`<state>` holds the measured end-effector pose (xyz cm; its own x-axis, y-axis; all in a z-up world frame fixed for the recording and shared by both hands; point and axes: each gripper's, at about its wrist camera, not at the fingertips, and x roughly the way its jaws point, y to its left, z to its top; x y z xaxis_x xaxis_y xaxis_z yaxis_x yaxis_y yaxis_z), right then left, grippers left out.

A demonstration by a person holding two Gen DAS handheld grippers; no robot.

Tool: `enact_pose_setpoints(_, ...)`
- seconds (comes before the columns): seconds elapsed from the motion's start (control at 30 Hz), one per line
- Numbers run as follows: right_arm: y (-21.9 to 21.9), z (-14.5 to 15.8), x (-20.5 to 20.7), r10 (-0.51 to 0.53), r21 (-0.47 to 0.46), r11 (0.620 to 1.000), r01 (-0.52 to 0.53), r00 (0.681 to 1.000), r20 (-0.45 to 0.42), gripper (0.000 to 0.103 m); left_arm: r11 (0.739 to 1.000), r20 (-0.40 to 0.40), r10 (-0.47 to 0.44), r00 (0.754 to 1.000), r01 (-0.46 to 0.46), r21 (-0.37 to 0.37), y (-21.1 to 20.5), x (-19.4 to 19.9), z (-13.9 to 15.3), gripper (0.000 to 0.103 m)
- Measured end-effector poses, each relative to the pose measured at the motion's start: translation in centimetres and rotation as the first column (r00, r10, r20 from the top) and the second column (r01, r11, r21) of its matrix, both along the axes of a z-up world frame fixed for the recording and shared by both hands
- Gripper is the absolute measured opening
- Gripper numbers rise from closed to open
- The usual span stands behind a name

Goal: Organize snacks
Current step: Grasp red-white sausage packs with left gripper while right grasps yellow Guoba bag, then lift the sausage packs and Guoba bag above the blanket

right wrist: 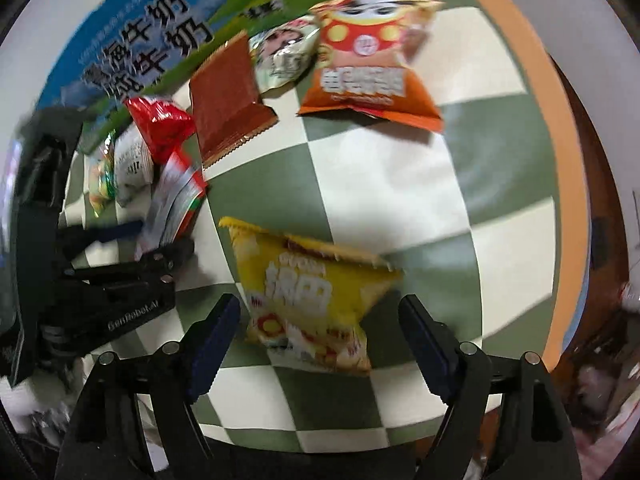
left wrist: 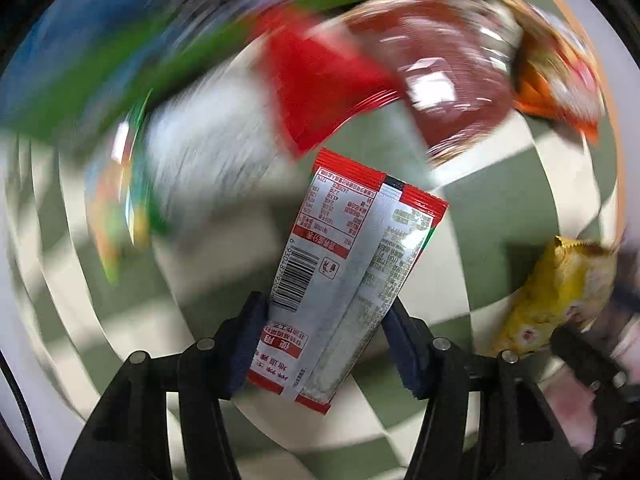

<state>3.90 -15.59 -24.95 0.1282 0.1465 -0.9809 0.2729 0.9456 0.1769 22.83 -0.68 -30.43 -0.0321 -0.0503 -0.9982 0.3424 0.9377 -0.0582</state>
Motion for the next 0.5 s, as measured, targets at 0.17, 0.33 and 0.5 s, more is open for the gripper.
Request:
enact_pose_setpoints(0.17,1.5,-1.5,-0.8,0.0,0.006,1.0,0.0,1.0,-0.009,0.08,0.929,-0.161,0.339,0.927,-0.357,-0.094,6.6,-1.6,-1.3,0.057)
enact_pose_setpoints(0.33,3.6,-2.8,1.0,0.116,-0.035,0.993,-0.117,0.993,-0.013,0.065,0.93,-0.2,0.329,0.923,-0.354,-0.102,8.5,-2.0,-2.5,0.059)
enact_pose_setpoints(0.5,6.2,-1.4,2.8,0.287,-0.055,0.957,-0.286,0.958,0.003,0.067,0.99,-0.096,0.134,0.986,-0.137,-0.017,6.6,-2.1,-2.7,0.06)
